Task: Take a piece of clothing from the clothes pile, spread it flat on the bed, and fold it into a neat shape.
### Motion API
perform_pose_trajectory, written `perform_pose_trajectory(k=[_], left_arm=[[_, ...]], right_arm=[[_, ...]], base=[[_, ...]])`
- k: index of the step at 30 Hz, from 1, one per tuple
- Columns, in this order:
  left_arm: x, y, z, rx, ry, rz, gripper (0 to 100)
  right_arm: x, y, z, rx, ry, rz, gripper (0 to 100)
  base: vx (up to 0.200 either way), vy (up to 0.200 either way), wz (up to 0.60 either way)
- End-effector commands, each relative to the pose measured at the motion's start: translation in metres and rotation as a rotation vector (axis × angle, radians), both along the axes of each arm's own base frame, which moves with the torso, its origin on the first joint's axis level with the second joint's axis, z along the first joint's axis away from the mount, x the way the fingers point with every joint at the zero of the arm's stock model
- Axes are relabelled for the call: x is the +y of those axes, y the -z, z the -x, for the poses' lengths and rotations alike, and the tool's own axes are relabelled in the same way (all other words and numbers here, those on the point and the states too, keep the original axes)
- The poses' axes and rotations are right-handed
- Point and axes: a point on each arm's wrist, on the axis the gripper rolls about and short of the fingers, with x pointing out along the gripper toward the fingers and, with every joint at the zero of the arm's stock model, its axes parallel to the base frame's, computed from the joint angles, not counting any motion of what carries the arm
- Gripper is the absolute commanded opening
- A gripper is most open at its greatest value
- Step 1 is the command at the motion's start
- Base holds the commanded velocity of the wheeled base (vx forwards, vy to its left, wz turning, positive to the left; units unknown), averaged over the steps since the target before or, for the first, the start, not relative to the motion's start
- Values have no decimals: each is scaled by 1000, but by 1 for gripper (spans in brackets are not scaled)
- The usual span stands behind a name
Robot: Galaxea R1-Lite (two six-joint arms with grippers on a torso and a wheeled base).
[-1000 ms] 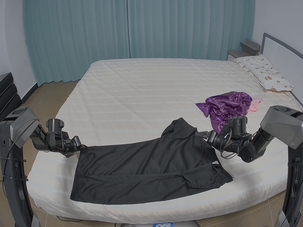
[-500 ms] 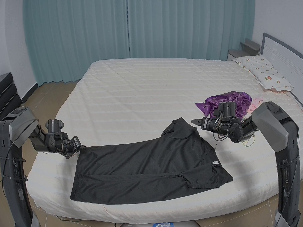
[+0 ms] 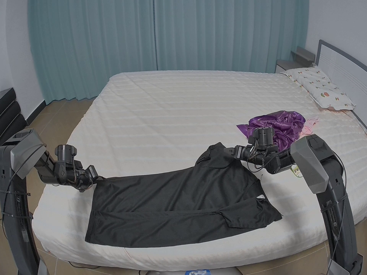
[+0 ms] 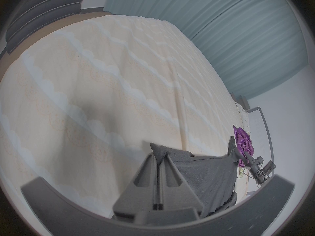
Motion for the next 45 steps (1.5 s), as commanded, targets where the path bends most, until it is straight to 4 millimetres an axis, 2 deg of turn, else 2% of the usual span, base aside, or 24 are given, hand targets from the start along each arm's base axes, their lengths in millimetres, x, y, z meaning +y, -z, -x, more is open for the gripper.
perform_pose_trajectory(k=[1, 2, 3, 9, 20, 24, 27, 35, 45], left_arm=[[0, -1, 0, -4, -1, -1, 0], [0, -1, 0, -4, -1, -1, 0], [0, -1, 0, -4, -1, -1, 0], [0, -1, -1, -5, -1, -1, 0], [2, -6, 0, -19, -2, 1, 0], [2, -11, 3, -24, -7, 0, 0], [1, -20, 4, -84, -19, -5, 0], [1, -19, 7, -152, -36, -11, 0], [6, -17, 10, -144, -49, -12, 0]], right_arm=[[2, 12, 0, 20, -3, 4, 100], [3, 11, 0, 14, -2, 2, 100], [4, 11, 0, 13, -3, 1, 0], [4, 6, 1, 3, 21, 6, 0], [-1, -24, 8, 0, 61, -55, 0], [-3, -27, 10, -4, 74, -60, 0], [-3, -21, 15, -5, 96, -67, 0], [-5, -24, 18, -21, 114, -85, 0], [-8, -49, 26, -72, 170, -155, 0]], base=[[0, 0, 0], [0, 0, 0], [0, 0, 0], [0, 0, 0], [0, 0, 0], [0, 0, 0], [0, 0, 0], [0, 0, 0], [0, 0, 0]])
